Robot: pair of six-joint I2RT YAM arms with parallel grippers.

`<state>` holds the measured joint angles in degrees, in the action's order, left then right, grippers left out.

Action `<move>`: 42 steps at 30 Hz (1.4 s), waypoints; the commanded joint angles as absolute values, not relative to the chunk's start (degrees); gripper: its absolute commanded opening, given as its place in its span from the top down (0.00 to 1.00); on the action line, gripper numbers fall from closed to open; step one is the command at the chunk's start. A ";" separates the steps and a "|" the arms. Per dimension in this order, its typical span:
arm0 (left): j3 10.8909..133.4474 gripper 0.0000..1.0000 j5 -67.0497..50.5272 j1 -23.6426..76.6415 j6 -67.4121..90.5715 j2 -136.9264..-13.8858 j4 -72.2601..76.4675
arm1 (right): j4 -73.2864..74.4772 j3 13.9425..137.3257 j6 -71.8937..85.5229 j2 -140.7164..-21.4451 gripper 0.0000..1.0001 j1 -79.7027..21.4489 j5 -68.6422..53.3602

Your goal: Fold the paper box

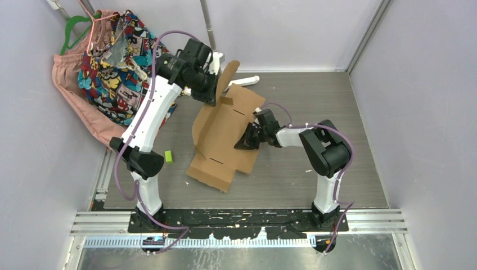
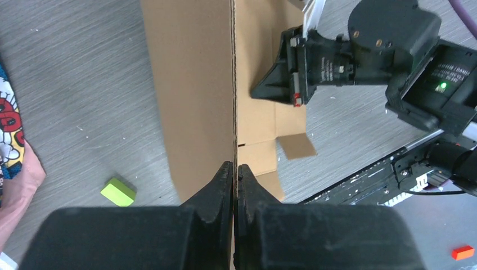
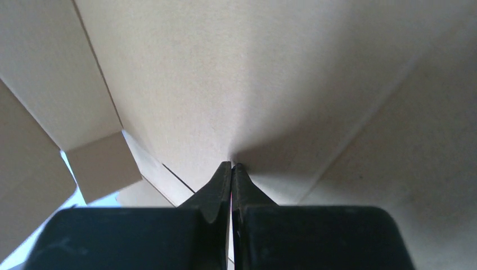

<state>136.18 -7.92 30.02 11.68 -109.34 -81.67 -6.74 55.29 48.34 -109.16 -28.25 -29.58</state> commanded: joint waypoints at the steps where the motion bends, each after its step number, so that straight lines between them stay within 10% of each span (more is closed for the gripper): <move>1: 138.60 0.96 -6.06 31.77 11.70 -109.75 -81.64 | -16.33 53.22 56.44 -109.79 0.99 -33.68 -25.93; 42: 150.81 0.92 -18.74 32.40 20.18 -98.48 -73.24 | -67.23 52.21 75.33 -120.21 0.81 -36.99 -33.66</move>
